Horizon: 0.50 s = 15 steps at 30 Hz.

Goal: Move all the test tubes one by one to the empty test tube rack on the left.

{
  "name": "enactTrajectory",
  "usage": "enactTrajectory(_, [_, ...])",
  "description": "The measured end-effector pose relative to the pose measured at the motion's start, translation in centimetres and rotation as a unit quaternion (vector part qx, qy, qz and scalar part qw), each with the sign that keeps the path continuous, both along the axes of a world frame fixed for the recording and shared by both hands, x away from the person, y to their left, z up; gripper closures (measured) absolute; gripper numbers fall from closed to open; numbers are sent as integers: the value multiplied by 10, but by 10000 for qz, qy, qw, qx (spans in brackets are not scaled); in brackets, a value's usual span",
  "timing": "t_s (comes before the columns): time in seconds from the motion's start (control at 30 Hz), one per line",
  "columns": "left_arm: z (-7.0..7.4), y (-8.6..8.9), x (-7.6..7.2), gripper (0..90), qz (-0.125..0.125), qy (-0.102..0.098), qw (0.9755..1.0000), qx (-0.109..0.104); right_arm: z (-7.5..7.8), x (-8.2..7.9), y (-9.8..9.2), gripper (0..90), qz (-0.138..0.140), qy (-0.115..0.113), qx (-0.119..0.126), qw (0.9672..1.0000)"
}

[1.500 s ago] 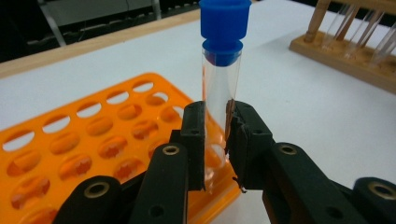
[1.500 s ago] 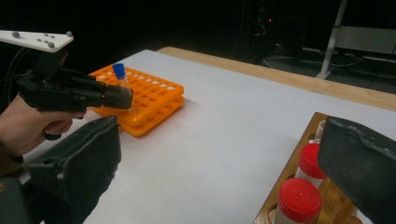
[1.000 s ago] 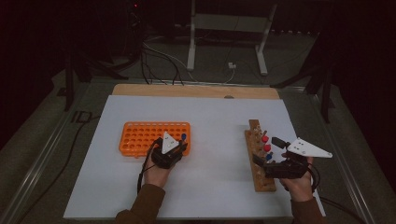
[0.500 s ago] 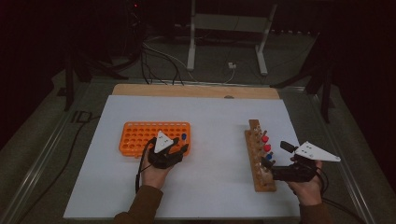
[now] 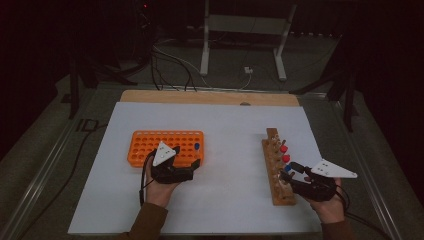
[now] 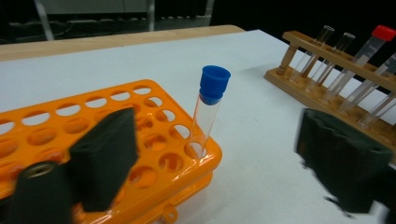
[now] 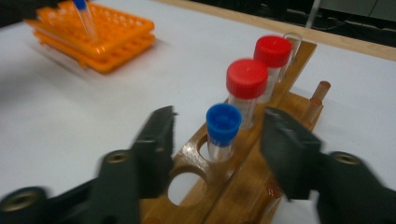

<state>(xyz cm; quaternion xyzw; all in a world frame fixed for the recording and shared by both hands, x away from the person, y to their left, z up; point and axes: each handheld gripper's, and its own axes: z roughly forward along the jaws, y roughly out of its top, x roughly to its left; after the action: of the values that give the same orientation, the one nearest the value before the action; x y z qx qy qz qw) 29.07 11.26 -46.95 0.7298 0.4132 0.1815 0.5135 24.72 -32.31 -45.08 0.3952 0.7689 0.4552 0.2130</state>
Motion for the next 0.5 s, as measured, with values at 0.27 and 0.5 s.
enactTrajectory(0.27, [4, 5, -9, 9, -31, -90, 9999, 109, -4, 3, 6, 755, 76, -61, -212, 9997])
enactTrajectory(0.5, [2, 11, -12, 9, 34, -62, 9999, 75, -5, 4, 10, 755, 36, -125, -337, 9993])
